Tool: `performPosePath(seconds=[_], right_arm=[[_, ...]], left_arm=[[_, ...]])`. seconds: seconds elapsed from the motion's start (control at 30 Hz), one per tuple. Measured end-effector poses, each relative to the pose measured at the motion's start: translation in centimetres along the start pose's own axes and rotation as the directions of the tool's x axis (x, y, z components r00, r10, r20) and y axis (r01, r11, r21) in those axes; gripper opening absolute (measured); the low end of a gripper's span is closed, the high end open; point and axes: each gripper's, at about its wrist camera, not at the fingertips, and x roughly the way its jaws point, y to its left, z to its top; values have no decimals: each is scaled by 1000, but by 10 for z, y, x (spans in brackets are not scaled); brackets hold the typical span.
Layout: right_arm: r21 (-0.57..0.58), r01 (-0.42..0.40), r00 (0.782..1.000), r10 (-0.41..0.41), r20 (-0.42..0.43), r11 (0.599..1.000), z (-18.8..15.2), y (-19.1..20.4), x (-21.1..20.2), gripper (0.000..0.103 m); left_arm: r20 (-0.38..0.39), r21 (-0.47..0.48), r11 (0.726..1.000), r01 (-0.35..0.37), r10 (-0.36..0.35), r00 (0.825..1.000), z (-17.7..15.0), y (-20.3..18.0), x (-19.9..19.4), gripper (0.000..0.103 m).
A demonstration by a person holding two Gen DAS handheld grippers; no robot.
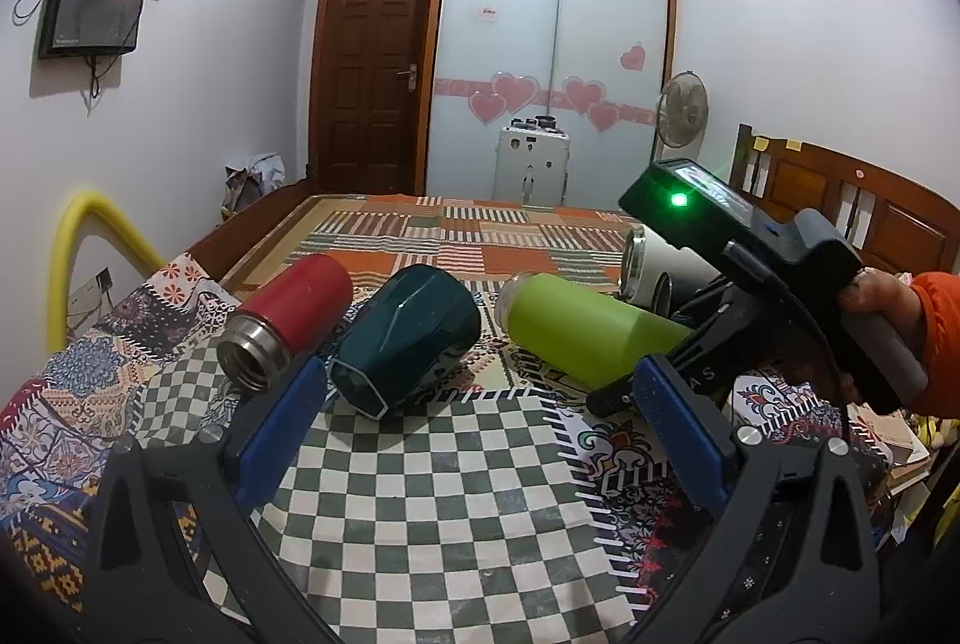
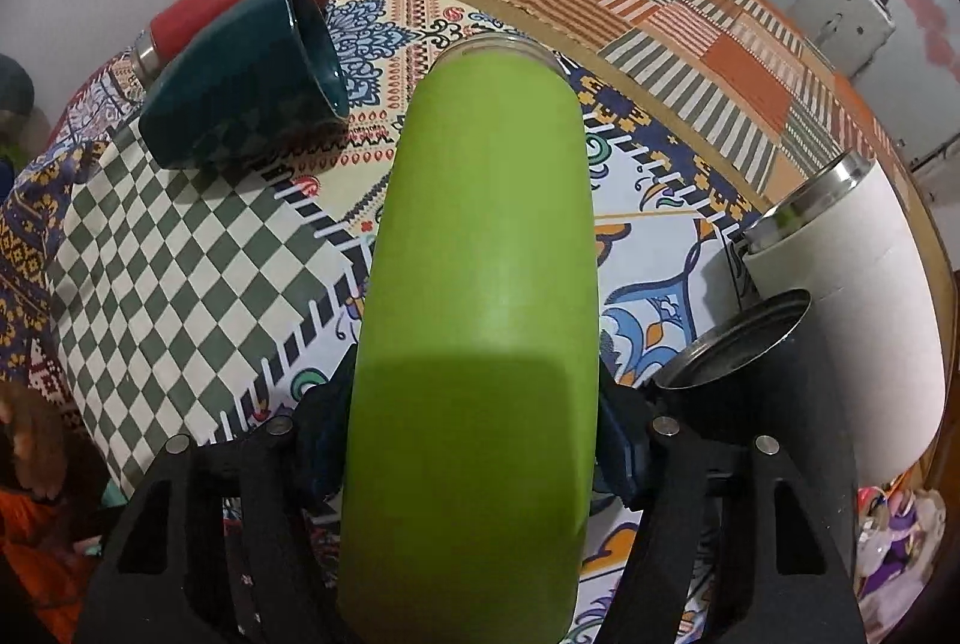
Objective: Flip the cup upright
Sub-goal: 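Move the right gripper to the lime-green bottle and close around it, then lift the lime-green bottle with the right gripper while the left tool approaches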
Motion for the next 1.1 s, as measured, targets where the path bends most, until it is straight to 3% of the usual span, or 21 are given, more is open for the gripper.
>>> performPosePath(seconds=[0.27, 0.63, 0.93, 1.1], right_arm=[[20, 14, 995, -16, 102, 1000, -16, 14, -36, 62], [28, -11, 988, 7, 154, 1000, -55, 55, -59, 62], [28, -22, 983, 17, 184, 999, -68, 80, -50, 62], [5, 29, 979, -29, 202, 1000, -69, 92, -41, 62]], left_arm=[[-2, -15, 1000, -21, 21, 1000, 3, 5, -7, 103], [32, 14, 999, -50, 49, 998, 8, 2, -44, 103], [1, 24, 997, -67, 67, 998, 1, 1, -57, 103], [-32, 38, 995, -97, 98, 995, -5, 2, -52, 103]])
